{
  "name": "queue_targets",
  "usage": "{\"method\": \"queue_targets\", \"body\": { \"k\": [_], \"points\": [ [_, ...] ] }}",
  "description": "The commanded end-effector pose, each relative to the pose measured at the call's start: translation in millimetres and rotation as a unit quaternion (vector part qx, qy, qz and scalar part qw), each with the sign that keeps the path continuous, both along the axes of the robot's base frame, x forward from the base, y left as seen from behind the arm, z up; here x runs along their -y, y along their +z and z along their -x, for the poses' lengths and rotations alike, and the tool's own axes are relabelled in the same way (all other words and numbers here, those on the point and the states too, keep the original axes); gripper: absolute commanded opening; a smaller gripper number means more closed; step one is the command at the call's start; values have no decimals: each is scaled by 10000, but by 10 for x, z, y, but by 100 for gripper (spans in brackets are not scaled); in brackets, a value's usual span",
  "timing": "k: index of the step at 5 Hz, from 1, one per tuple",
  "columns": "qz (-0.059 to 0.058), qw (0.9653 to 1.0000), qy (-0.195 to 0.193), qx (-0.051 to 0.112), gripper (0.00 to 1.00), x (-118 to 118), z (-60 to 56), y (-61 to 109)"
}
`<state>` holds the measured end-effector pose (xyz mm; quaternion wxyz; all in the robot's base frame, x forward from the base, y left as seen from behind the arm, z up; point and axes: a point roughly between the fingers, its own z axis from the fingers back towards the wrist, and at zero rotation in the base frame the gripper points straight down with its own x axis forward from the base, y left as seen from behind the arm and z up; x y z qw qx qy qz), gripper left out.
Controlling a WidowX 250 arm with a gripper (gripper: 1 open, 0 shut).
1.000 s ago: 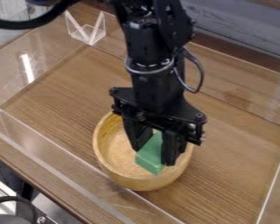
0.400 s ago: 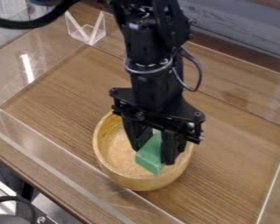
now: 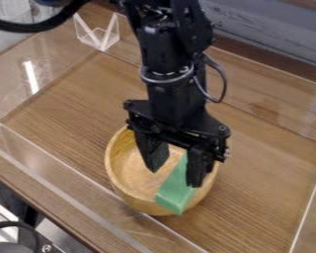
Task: Put the green block in the brown bowl
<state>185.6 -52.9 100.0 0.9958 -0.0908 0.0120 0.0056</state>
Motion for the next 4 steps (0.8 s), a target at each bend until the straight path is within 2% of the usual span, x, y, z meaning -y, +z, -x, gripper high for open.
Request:
{"method": "queue_targets", "body": {
  "k": [1,4],
  "points": [
    [41,9999,60,138,100,-36,-67,96],
    [53,9999,99,82,100,-114,-94,106]
  ]
}}
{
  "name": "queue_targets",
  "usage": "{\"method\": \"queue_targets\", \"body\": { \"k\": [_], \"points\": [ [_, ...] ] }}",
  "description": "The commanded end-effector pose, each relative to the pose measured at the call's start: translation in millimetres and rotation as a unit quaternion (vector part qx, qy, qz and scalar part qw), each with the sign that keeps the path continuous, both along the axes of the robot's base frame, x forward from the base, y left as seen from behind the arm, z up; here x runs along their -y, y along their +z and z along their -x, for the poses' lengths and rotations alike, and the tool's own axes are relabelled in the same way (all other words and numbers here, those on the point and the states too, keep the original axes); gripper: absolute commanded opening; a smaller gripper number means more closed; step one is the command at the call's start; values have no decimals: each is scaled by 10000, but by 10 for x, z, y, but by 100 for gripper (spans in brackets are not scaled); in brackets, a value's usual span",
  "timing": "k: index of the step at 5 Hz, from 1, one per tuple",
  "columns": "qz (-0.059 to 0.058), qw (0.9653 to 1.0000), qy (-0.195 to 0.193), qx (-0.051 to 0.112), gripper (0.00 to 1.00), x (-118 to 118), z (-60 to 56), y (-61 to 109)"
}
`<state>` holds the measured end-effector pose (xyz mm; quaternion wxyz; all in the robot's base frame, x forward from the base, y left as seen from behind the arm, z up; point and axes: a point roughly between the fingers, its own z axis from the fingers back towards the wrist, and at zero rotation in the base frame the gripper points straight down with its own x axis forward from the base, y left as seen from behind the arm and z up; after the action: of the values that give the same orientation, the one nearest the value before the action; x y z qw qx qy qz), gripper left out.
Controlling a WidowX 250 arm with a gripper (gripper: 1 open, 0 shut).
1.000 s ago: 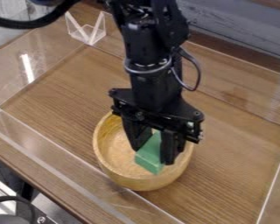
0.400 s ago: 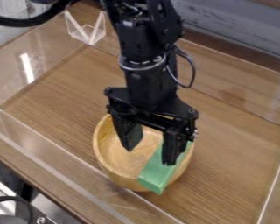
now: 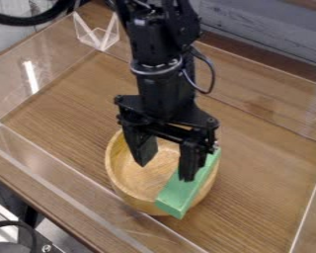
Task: Put the green block in the brown bowl
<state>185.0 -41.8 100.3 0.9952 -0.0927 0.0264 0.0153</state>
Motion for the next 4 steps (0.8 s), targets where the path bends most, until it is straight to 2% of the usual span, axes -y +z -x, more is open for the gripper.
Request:
{"method": "queue_targets", "body": {
  "k": [1,4],
  "points": [
    [35,9998,31,214,100,-30,-103,100],
    [43,9998,70,165,100,-86,-109,77]
  ]
}}
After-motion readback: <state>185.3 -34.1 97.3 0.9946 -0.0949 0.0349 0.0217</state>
